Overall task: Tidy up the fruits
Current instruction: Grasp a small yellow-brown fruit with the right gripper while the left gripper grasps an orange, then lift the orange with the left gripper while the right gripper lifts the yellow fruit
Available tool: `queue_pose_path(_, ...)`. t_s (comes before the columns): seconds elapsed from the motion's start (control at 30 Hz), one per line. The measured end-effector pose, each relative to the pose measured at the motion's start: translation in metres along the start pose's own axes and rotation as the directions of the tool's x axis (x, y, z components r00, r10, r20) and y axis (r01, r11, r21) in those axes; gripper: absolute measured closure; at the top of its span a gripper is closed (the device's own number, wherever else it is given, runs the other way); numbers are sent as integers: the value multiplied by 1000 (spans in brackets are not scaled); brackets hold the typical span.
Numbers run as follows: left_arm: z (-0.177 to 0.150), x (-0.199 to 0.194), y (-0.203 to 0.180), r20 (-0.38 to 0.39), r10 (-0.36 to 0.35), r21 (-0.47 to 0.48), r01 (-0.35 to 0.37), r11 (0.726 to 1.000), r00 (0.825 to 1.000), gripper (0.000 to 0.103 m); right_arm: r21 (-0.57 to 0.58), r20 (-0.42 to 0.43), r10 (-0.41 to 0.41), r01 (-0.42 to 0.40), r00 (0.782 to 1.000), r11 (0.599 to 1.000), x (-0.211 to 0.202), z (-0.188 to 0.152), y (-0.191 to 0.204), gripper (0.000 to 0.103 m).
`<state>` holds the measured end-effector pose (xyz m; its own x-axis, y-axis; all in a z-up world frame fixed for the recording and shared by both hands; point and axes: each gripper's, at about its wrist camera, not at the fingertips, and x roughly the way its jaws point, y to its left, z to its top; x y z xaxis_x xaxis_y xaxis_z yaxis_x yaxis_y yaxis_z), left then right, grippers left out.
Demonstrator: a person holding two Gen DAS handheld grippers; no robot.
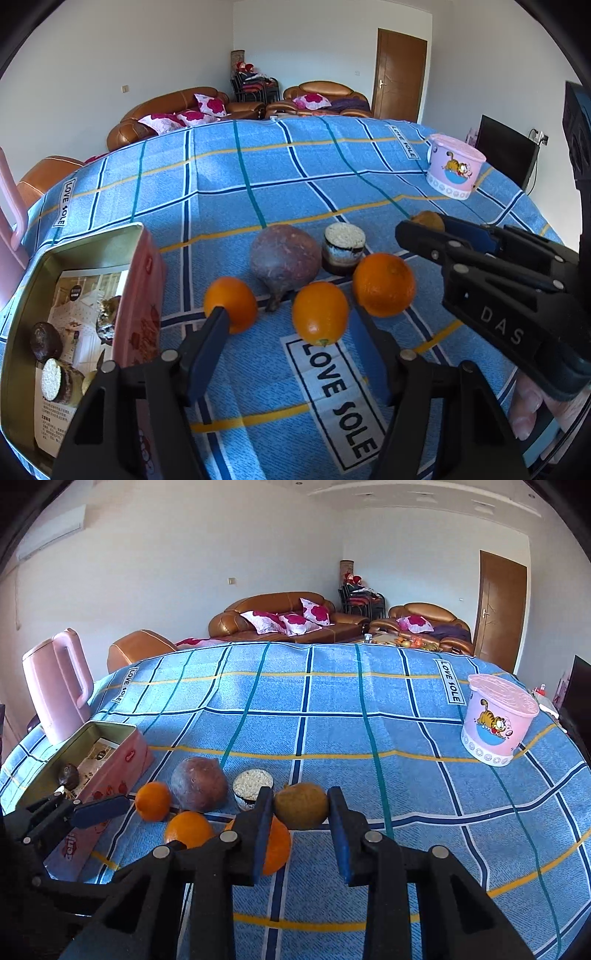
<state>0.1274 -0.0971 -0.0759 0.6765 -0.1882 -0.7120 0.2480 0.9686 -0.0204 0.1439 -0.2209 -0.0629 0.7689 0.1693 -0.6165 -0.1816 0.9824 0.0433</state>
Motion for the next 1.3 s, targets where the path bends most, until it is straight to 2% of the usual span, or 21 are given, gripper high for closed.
queue_pose_path(0.2, 5, 9, -5, -14, -6, 12, 6, 1000, 1000, 34, 15, -3, 13, -13, 1000, 1000, 2, -3, -2, 71)
queue_pose_path(0.27, 6, 11, -8, -24, -8, 25, 9, 1000, 1000, 39, 15, -4, 15, -15, 1000, 1000, 2, -4, -1, 71)
queue_pose_path(0.3, 5, 12, -10, -32, -18, 31, 19, 999, 999, 45, 15, -4, 16, -16, 1000, 1000, 2, -4, -1, 71)
queue_pose_path(0.4, 6, 16, -13, -52, -15, 45, 17, 999, 999, 46, 12, -1, 19, -19, 1000, 1000, 1, -4, -1, 71)
queue_pose_path(0.5, 6, 16, -9, -58, -46, 26, 47, 999, 997, 65, 12, 7, 19, -19, 1000, 1000, 0, -4, -1, 71)
queue_pose_path(0.53, 6, 16, -7, -55, -49, 13, 50, 999, 997, 66, 12, 9, 21, -21, 1000, 1000, 0, -4, -1, 71)
queue_pose_path(0.73, 6, 13, 6, -33, -60, -55, 58, 997, 998, 67, 11, 33, 53, -53, 998, 999, -5, -4, -1, 71)
queue_pose_path(1.3, 6, -14, 6, 109, 19, -52, -13, 999, 994, 67, -17, 80, 129, -128, 988, 992, -15, -6, 4, 71)
